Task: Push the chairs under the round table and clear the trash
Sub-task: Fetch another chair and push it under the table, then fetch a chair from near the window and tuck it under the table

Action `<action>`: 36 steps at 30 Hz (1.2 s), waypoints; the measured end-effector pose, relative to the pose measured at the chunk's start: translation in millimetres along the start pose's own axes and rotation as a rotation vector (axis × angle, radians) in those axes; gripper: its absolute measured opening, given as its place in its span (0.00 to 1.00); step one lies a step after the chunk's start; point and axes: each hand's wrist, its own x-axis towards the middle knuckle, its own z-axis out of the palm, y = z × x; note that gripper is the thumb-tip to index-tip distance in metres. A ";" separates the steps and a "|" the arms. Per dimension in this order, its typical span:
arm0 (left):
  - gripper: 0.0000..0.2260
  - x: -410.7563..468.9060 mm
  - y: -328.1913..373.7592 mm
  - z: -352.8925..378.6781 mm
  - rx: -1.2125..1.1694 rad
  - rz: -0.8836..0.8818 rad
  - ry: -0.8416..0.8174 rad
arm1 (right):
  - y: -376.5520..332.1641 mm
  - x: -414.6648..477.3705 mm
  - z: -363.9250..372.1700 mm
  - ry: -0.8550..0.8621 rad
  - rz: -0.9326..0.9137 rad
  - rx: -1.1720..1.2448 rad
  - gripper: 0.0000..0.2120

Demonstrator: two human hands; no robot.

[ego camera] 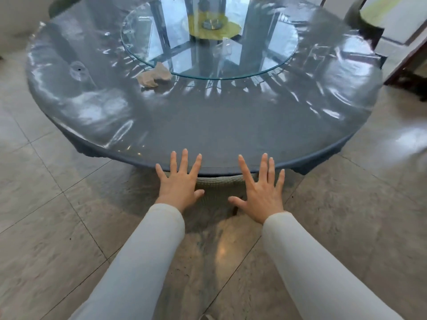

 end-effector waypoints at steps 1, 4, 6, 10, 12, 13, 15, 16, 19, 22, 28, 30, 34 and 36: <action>0.43 -8.7 8.0 -12.1 0.011 0.025 0.044 | 12.0 -9.8 -13.3 0.022 0.008 -0.028 0.52; 0.42 -34.9 37.4 -52.1 0.013 0.094 0.167 | 46.2 -39.0 -58.2 0.087 0.083 -0.041 0.49; 0.42 -54.7 64.1 -81.7 0.023 0.140 0.216 | 70.7 -64.6 -95.0 0.119 0.142 -0.047 0.47; 0.41 -100.2 129.2 -134.4 0.045 0.220 0.303 | 121.1 -126.7 -165.7 0.212 0.218 -0.054 0.45; 0.40 -127.2 167.5 -156.7 0.028 0.265 0.347 | 148.1 -160.9 -198.1 0.267 0.268 -0.043 0.44; 0.40 -143.1 189.6 -167.5 0.029 0.293 0.367 | 163.3 -182.5 -214.3 0.292 0.295 -0.036 0.44; 0.39 -174.3 232.7 -183.7 0.043 0.353 0.387 | 192.3 -226.1 -242.0 0.323 0.348 -0.045 0.43; 0.39 -189.1 254.5 -190.1 0.047 0.379 0.393 | 206.4 -248.5 -253.7 0.330 0.374 -0.047 0.43; 0.41 -227.7 310.9 -198.0 0.026 0.430 0.365 | 240.6 -313.8 -272.9 0.340 0.445 -0.033 0.42; 0.44 -258.9 355.5 -193.2 0.059 0.491 0.325 | 270.3 -368.8 -277.8 0.313 0.495 -0.067 0.42; 0.45 -281.5 408.9 -199.6 0.070 0.582 0.413 | 314.6 -416.0 -284.6 0.349 0.571 -0.033 0.42; 0.45 -277.7 421.0 -207.2 0.075 0.588 0.452 | 327.0 -416.5 -288.3 0.372 0.579 -0.022 0.42; 0.44 -255.0 446.8 -217.1 0.065 0.588 0.499 | 355.6 -407.6 -292.0 0.381 0.600 -0.026 0.42; 0.44 -234.8 461.0 -219.7 0.069 0.597 0.502 | 374.7 -394.0 -293.2 0.384 0.617 -0.028 0.42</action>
